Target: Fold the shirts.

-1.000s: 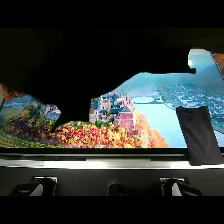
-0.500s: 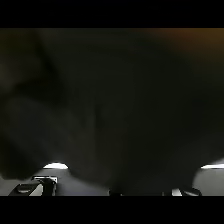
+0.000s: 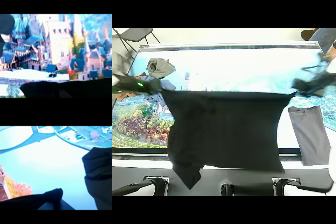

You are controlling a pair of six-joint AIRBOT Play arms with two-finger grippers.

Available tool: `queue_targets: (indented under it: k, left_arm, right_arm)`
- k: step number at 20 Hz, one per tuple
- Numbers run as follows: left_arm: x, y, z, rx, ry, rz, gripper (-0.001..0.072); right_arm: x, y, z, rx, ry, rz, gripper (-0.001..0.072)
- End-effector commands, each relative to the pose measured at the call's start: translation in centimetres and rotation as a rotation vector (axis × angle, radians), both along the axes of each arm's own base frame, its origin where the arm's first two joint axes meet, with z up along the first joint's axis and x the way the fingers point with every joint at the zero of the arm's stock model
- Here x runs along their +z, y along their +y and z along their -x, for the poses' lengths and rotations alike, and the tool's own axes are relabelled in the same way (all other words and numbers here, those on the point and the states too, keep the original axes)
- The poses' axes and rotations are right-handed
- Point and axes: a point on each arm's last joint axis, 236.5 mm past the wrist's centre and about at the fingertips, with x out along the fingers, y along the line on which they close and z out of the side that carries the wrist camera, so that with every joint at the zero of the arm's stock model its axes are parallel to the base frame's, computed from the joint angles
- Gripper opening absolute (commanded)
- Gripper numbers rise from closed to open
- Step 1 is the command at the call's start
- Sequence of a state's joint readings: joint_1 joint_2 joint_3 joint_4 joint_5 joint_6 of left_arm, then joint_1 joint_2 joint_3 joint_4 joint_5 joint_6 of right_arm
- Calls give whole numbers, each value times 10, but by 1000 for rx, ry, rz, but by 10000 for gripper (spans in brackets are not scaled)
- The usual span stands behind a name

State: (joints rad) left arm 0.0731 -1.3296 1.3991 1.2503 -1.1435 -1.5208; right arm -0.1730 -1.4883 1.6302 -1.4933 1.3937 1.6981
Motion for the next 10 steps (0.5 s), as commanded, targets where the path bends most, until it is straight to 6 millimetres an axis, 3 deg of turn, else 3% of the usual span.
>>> queue_targets:
  k: [1,3,6,8,10]
  left_arm:
    - [-104,-9,-29,26,97,76,34]
    - [-105,-7,-60,68,26,101,34]
    - [-67,9,-109,132,-177,81,34]
    - [-41,13,-127,162,-267,97,34]
    - [-45,1,-121,144,-230,125,34]
  right_arm:
    - [-90,20,-51,-72,20,-41,49]
    - [-84,7,-84,-171,-117,-58,49]
    - [-50,-15,-123,-260,-336,-75,49]
    - [-48,-17,-124,-272,-347,-87,49]
    - [-62,-12,-110,-259,-263,-87,49]
